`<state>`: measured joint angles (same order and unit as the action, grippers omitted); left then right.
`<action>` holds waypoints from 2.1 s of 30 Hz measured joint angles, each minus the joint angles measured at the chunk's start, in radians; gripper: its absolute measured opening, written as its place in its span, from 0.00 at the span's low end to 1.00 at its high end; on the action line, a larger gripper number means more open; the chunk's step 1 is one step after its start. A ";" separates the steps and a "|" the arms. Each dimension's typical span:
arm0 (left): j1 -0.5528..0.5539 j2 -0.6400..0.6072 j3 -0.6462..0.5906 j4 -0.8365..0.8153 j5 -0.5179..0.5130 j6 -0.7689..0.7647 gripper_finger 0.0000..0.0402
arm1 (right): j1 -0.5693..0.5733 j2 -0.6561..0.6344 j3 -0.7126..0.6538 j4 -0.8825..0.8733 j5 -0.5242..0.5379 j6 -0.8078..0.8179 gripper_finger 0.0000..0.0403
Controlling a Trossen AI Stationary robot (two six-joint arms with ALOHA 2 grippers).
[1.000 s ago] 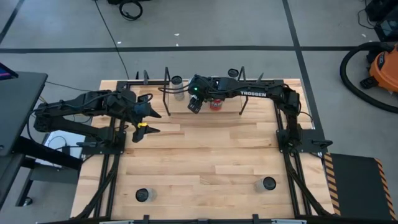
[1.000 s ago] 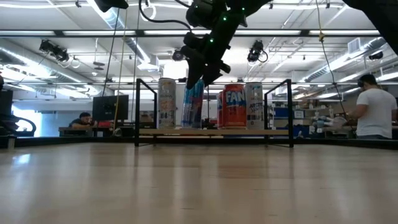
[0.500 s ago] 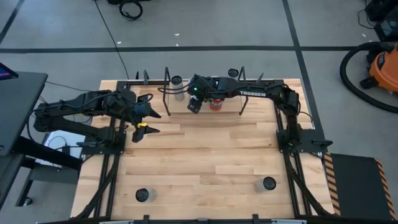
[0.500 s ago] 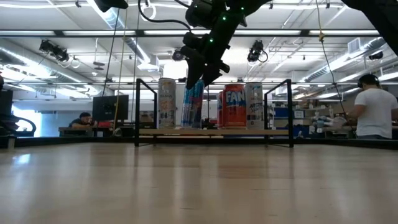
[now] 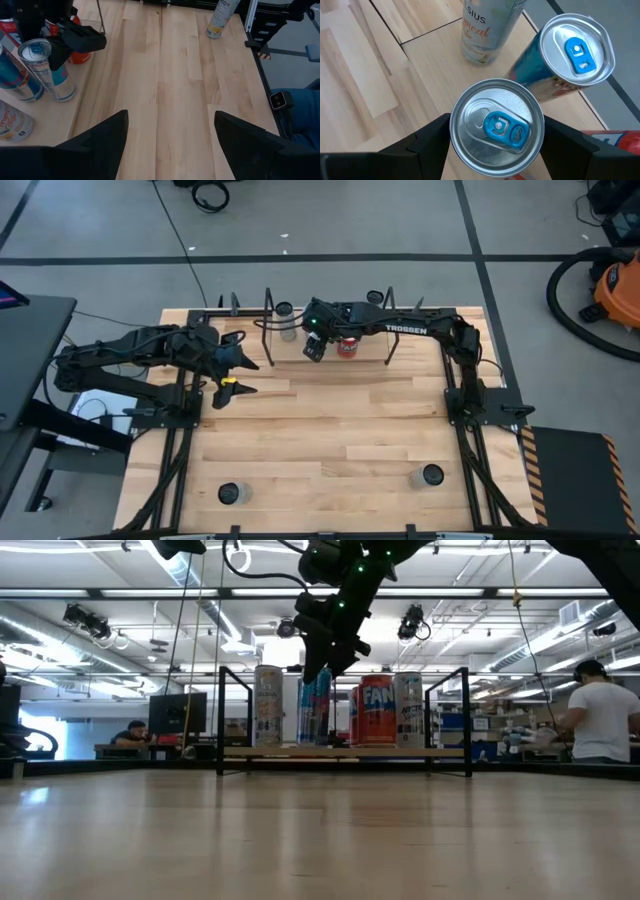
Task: Place canned beverage on shelf
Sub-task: Put the blue soda can on the shelf aligned with the other blue soda can
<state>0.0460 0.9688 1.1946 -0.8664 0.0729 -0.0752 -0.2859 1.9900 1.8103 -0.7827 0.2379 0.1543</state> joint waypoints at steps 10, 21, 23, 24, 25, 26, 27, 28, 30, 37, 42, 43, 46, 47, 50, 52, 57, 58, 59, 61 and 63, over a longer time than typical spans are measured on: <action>0.000 0.000 0.000 0.000 0.000 0.000 0.74 | 0.000 0.000 0.000 0.005 -0.003 0.000 0.69; 0.000 0.000 0.000 0.000 0.000 0.000 0.74 | -0.006 0.003 -0.001 0.023 -0.004 0.000 0.76; 0.000 0.000 0.000 0.000 0.000 0.000 0.74 | -0.006 0.003 -0.001 0.025 -0.005 0.000 0.78; 0.000 0.000 0.000 0.000 0.000 0.000 0.74 | -0.005 0.003 -0.001 0.026 -0.004 0.000 0.79; 0.000 0.000 0.000 0.000 0.000 0.000 0.74 | -0.005 0.003 -0.001 0.026 -0.005 0.000 0.79; 0.000 0.000 0.000 0.000 0.000 0.000 0.74 | -0.006 0.003 -0.001 0.026 -0.005 0.000 0.80; 0.000 0.000 0.000 0.000 0.000 0.000 0.74 | -0.006 0.003 -0.001 0.026 -0.005 -0.001 0.81; 0.000 0.000 0.000 0.000 0.000 0.000 0.74 | -0.006 0.003 0.001 0.022 -0.005 0.000 0.81; 0.000 0.000 0.000 0.000 0.000 0.000 0.74 | -0.006 0.002 0.012 0.012 -0.005 -0.001 0.82; 0.000 0.000 0.000 0.000 0.000 0.000 0.74 | -0.006 -0.004 0.106 -0.026 -0.062 -0.081 0.82; 0.000 0.000 0.000 0.000 0.000 0.000 0.74 | -0.016 -0.004 0.134 -0.043 -0.178 -0.265 0.82; 0.000 0.000 0.000 0.000 0.000 0.000 0.74 | -0.021 -0.004 0.134 -0.052 -0.203 -0.298 0.82; 0.000 0.000 0.000 0.000 0.000 0.000 0.74 | -0.044 -0.004 0.133 -0.064 -0.248 -0.354 0.82; 0.000 0.000 0.000 0.000 0.000 0.000 0.74 | -0.052 -0.004 0.133 -0.072 -0.260 -0.375 0.82; 0.000 0.000 0.000 0.000 0.000 0.001 0.74 | -0.075 -0.004 0.133 -0.091 -0.304 -0.415 0.82; 0.000 0.000 0.000 0.000 0.000 0.006 0.74 | -0.089 -0.004 0.133 -0.091 -0.340 -0.435 0.82; 0.000 0.000 0.000 0.000 0.000 0.008 0.74 | -0.110 0.002 0.133 -0.088 -0.370 -0.442 0.81; 0.000 0.000 0.000 0.000 0.000 0.008 0.74 | -0.111 0.002 0.133 -0.091 -0.369 -0.442 0.80; 0.000 0.000 0.000 0.000 0.000 0.008 0.74 | -0.111 0.002 0.133 -0.092 -0.369 -0.442 0.80; 0.000 0.000 0.000 0.000 0.000 0.008 0.74 | -0.109 0.002 0.125 -0.086 -0.371 -0.442 0.80; 0.000 0.000 0.000 0.000 0.000 0.009 0.74 | -0.108 0.004 0.115 -0.089 -0.369 -0.445 0.80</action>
<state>0.0463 0.9688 1.1946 -0.8669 0.0731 -0.0666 -0.3943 1.9943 1.9256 -0.8719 -0.1313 -0.2911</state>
